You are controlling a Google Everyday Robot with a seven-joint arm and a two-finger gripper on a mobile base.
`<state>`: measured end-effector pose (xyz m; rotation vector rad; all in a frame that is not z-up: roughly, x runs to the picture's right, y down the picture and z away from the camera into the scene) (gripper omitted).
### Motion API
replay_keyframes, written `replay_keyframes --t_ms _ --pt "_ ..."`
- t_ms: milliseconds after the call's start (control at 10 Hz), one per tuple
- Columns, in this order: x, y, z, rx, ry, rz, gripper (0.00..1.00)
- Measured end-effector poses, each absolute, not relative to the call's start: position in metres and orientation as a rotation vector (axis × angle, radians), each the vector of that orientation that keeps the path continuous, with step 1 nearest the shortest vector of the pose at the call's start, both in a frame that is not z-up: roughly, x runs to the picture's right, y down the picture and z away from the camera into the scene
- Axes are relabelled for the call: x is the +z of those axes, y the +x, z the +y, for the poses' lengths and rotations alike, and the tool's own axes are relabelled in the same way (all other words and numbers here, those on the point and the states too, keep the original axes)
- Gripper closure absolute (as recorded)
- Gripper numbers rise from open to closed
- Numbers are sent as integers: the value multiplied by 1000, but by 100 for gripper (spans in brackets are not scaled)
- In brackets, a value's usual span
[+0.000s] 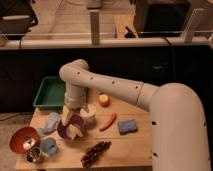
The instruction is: Place banana in purple bowl
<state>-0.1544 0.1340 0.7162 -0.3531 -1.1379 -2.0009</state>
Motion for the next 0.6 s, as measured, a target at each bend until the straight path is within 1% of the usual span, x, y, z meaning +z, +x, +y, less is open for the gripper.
replay_keyframes --t_ms 600 --pt "716 -154 134 -2001 -353 -1138 20"
